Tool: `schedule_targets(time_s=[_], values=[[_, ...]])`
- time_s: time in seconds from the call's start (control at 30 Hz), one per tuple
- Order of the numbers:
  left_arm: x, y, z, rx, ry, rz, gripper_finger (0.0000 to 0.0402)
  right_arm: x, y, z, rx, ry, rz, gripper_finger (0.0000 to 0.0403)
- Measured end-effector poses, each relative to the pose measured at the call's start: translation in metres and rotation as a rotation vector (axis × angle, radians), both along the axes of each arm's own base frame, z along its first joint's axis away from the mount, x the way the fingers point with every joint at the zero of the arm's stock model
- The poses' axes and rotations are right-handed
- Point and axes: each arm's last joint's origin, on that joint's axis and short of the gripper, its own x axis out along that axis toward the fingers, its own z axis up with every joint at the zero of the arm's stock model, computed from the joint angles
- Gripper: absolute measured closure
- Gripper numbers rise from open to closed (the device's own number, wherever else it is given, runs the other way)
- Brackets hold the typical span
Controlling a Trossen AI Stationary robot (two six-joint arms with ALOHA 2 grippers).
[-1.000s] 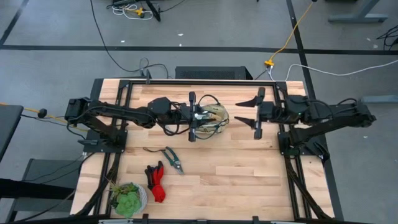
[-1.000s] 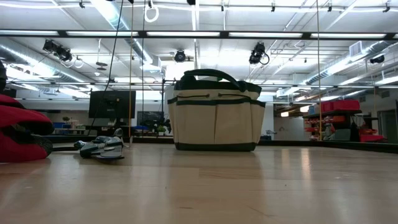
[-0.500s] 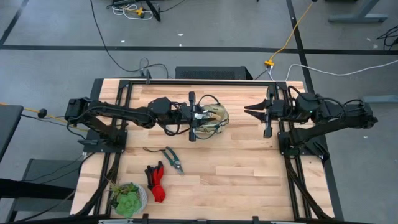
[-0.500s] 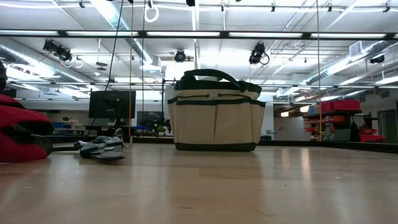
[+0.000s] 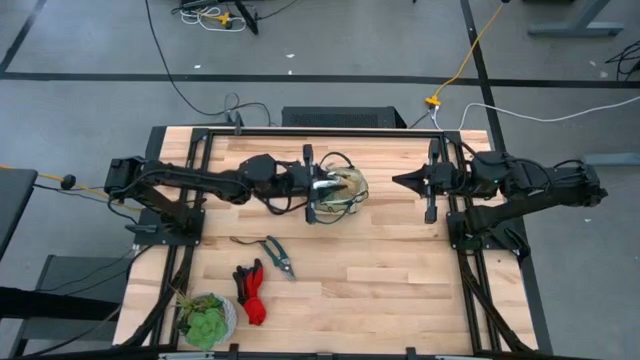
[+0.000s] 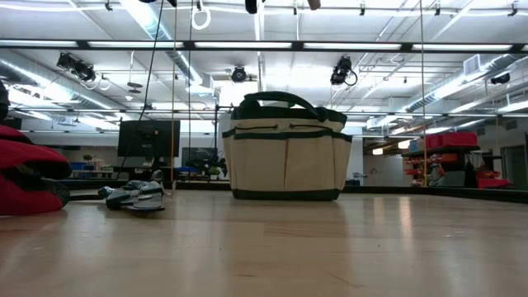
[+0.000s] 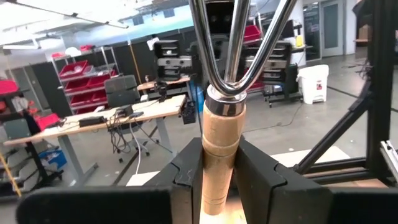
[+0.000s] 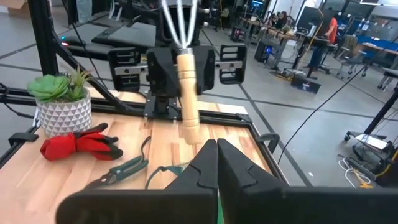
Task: Pick & Place Garden tools in Gardening bag
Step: Put the bottom brown hand rake into the gardening bag
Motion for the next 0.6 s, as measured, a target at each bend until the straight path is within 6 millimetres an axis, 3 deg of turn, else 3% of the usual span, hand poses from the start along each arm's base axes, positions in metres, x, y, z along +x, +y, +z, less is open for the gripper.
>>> schedule_targets(time_s=[0.6], values=[[0.027, 0.045, -0.049, -0.105, 0.105, 0.098, 0.0324, 0.013, 0.002, -0.011, -0.017, 0.091, 0.004, 0.0403]])
